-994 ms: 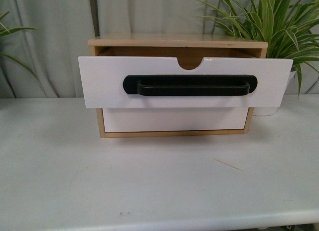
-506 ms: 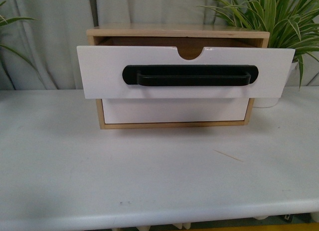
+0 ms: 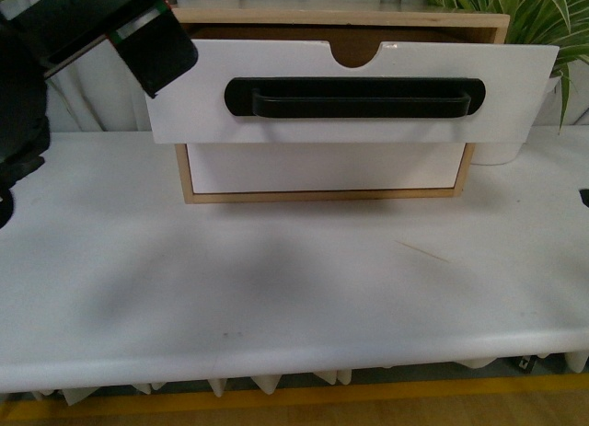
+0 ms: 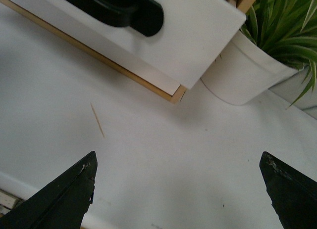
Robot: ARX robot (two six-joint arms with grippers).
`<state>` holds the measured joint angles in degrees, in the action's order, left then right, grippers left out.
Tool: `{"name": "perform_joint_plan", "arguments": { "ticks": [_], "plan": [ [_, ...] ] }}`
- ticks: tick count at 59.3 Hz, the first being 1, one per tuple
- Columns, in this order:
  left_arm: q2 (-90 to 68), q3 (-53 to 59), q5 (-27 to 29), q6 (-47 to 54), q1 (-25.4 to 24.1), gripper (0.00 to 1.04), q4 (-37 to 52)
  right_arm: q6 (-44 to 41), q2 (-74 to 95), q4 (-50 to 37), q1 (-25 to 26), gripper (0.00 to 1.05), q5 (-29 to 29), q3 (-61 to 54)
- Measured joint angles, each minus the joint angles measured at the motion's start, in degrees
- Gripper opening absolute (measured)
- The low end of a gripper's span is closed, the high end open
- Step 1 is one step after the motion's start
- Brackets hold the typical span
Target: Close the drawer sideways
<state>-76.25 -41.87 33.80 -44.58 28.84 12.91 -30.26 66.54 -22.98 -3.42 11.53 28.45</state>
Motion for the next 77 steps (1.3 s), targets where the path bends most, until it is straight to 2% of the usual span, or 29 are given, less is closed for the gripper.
{"name": "perform_joint_plan", "arguments": {
  "ticks": [42, 77],
  "plan": [
    [-13.66, -11.37, -6.47, 2.60, -2.54, 0.99, 2.21, -2.19, 22.16, -1.66, -4.20, 0.96, -0.39, 19.45],
    [-27.34, -27.63, -10.27, 3.32, -5.84, 0.99, 0.87, -3.19, 35.23, 0.50, -5.40, 0.96, 0.57, 34.18]
  ]
}}
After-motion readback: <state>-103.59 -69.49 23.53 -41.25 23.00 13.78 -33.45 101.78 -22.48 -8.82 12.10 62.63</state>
